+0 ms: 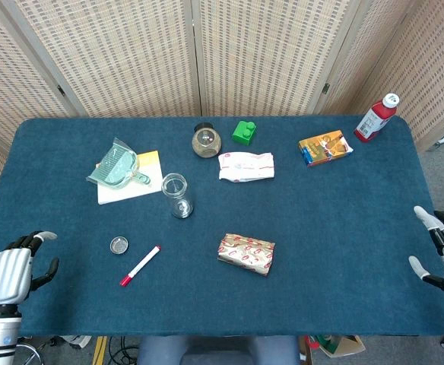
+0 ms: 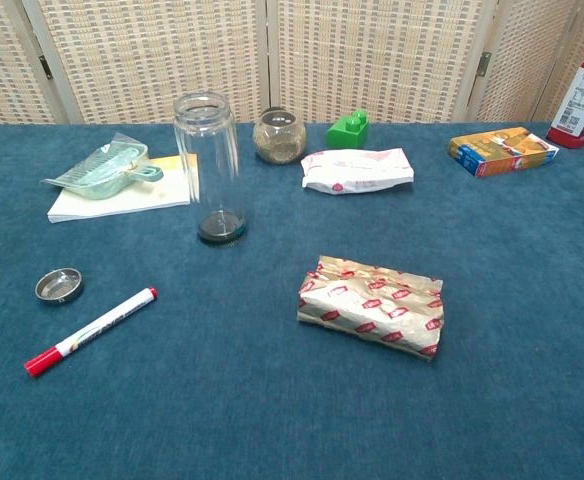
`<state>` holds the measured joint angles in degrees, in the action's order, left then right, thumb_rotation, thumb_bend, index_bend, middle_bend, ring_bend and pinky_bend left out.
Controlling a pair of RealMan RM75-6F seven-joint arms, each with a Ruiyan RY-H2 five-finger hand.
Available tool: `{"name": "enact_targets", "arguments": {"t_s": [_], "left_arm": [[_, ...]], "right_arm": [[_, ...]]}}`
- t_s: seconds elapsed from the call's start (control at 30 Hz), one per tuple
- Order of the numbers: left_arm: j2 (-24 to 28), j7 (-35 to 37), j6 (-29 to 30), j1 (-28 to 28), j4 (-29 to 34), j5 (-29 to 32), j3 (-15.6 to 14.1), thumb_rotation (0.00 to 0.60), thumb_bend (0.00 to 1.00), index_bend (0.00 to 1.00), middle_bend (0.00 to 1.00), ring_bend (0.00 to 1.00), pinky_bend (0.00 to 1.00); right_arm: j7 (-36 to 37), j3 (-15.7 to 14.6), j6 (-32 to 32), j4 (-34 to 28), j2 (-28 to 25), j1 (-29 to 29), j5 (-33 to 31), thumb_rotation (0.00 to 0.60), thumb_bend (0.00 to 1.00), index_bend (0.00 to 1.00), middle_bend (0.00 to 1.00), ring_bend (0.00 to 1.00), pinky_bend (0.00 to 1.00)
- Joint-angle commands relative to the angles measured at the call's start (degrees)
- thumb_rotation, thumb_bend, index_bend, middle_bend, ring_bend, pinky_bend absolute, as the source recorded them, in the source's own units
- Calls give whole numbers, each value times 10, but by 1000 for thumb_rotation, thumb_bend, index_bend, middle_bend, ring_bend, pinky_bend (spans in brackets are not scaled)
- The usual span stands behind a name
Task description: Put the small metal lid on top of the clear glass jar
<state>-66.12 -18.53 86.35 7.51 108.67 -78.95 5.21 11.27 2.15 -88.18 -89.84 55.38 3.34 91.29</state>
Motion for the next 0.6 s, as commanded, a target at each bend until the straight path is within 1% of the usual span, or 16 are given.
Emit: {"name": "enact_targets", "arguments": {"t_s": [0.03, 0.2, 0.3, 0.47, 0.6], "left_arm": [[-1, 1, -1, 0, -1, 1, -1, 600, 384, 346, 324, 340, 393], [0, 7, -4, 2, -4, -5, 0, 600, 384, 347, 324, 340, 393], [2, 27, -14, 10, -17, -22, 0, 600, 384, 349, 324, 340, 393], [10, 79, -57, 40, -49, -61, -5, 600, 384, 362, 324, 340, 393], [11, 108, -97, 67, -73, -72, -4, 600, 384, 369, 324, 341, 393]], "right_arm": [[0, 0, 0, 0, 0, 0, -1, 600, 305, 20, 187, 78, 235], [0, 3, -5, -1, -4, -1, -1, 600, 305, 20, 187, 78, 235], [-1, 5, -11, -4, -8, -3, -2, 600, 305, 20, 187, 78, 235], [-4, 7, -15, -9, -13, -4, -2, 600, 305, 20, 187, 78, 235], [-6, 8, -16, -12, -15, -4, 0, 600, 305, 20, 187, 78, 235]]}}
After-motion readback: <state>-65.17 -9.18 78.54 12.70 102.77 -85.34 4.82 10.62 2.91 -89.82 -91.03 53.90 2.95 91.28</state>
